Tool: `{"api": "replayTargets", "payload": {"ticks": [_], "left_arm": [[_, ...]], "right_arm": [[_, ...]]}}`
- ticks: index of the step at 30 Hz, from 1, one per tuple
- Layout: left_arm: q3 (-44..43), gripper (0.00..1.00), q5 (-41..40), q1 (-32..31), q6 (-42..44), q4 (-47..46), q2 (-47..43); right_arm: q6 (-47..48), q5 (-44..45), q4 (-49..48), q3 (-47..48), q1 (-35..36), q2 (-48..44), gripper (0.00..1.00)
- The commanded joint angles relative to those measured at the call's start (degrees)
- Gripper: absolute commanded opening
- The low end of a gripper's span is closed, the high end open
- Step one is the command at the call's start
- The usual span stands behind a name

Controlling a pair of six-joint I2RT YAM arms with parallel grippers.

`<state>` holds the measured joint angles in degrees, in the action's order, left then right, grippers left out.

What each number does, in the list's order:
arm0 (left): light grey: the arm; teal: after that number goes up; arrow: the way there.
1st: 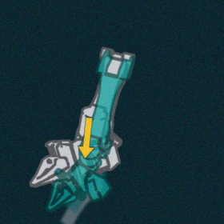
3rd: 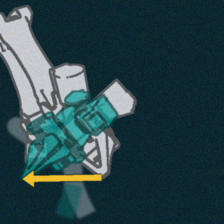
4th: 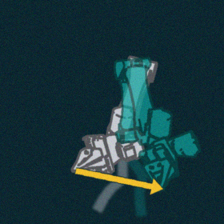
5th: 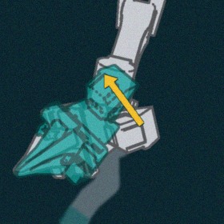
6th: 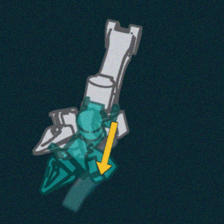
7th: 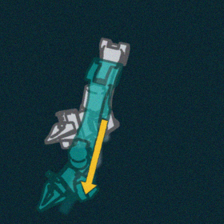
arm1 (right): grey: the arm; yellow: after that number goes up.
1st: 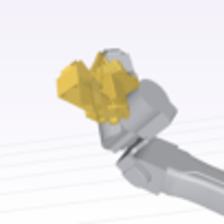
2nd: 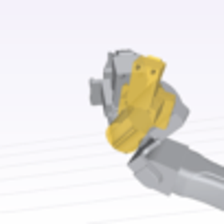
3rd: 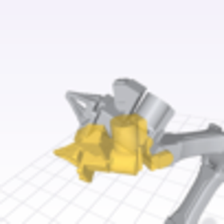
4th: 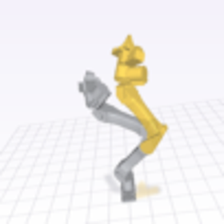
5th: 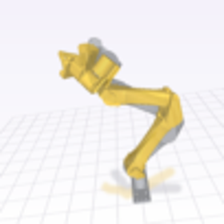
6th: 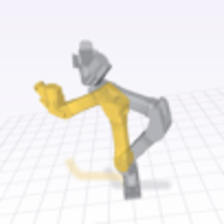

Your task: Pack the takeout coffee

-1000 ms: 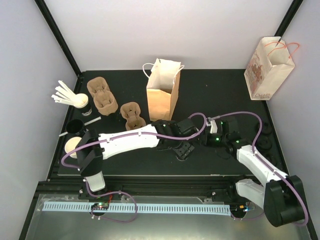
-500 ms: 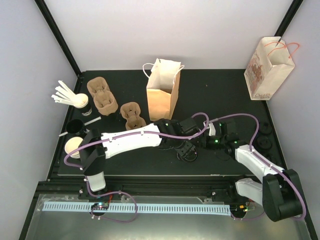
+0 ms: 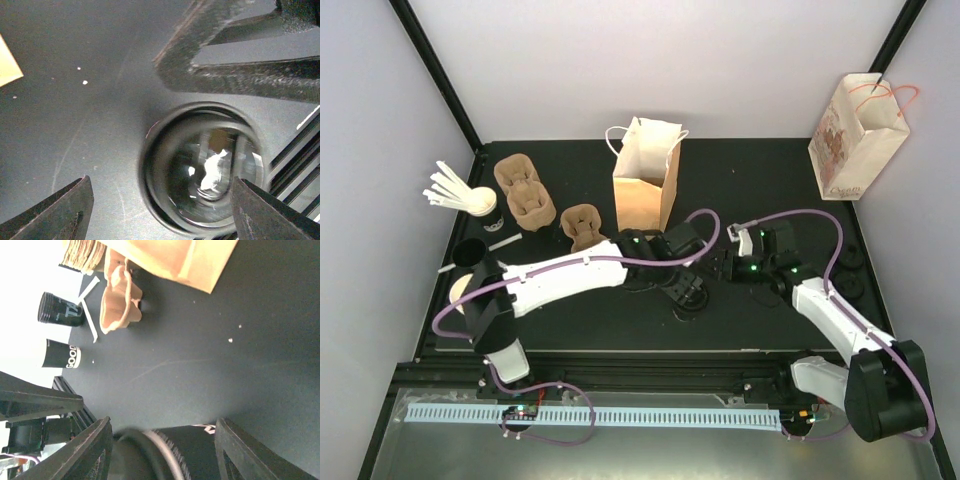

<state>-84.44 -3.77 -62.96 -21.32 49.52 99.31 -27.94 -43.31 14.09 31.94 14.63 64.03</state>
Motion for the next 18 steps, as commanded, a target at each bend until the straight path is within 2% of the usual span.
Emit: {"api": "replayTargets", "payload": {"ticks": [1, 6, 18], "left_arm": [[0.8, 0.8, 2.7, 1.7, -1.6, -3.0, -5.5], [0.8, 0.86, 7.3, 0.5, 1.3, -3.7, -5.5], [-6.0, 0.87, -1.8, -5.7, -1.8, 2.9, 2.6]], "right_arm": [[2.9, 2.0, 4.1, 3.5, -0.3, -0.4, 0.59], [4.6, 1.9, 6.0, 3.8, -0.3, -0.5, 0.59], [5.2, 1.4, 5.5, 0.2, -0.3, -1.4, 0.58]]}}
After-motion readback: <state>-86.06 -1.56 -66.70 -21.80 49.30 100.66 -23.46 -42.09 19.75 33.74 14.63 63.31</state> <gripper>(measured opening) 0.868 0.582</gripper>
